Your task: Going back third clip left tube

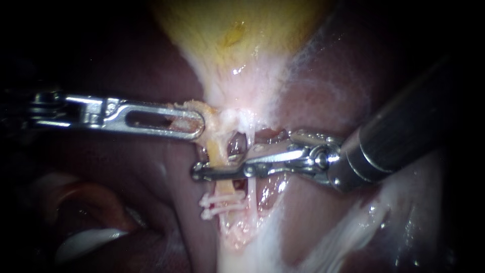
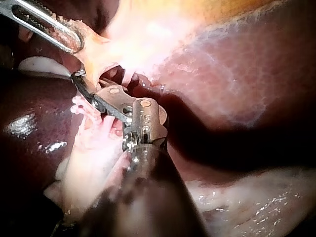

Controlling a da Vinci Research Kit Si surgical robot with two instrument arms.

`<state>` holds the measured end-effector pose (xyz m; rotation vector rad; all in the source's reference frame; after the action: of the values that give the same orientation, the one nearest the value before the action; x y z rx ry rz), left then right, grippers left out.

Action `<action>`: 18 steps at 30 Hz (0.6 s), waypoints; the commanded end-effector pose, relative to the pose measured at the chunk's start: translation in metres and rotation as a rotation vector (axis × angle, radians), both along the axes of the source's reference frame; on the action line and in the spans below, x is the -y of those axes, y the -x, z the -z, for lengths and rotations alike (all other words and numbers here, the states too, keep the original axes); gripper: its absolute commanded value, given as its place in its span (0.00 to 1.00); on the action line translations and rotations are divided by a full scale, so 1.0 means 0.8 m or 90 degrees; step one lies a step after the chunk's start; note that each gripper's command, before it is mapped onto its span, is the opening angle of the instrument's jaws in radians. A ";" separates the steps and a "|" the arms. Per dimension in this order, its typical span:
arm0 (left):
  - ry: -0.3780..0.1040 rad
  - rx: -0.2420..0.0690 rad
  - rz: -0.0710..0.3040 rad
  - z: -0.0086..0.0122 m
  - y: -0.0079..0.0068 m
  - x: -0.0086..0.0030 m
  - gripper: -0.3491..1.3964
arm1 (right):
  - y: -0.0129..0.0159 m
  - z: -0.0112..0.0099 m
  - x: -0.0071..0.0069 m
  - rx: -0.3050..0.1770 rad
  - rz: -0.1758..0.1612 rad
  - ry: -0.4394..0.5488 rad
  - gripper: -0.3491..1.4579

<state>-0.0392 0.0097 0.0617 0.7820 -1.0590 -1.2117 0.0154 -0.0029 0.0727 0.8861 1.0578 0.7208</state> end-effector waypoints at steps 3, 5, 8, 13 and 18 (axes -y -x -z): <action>0.000 0.000 0.000 0.0001 -0.0001 0.0000 0.00 | 0.0000 0.0002 0.0000 -0.002 0.002 0.011 0.00; 0.000 0.000 0.000 0.0001 -0.0001 0.0000 0.00 | 0.0001 0.0004 -0.0001 -0.014 0.013 0.052 0.00; 0.000 0.000 0.000 0.0001 -0.0001 0.0000 0.00 | 0.0000 0.0006 0.0001 -0.022 0.012 0.106 0.26; 0.000 0.000 0.000 0.0001 -0.0002 0.0000 0.00 | -0.0006 0.0005 0.0000 -0.035 -0.003 0.175 0.46; 0.000 0.000 0.000 0.0001 -0.0002 0.0000 0.00 | -0.0007 0.0007 0.0004 -0.050 0.003 0.225 0.47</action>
<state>-0.0390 0.0097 0.0616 0.7810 -1.0587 -1.2126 0.0160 -0.0034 0.0721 0.6118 1.2113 0.4682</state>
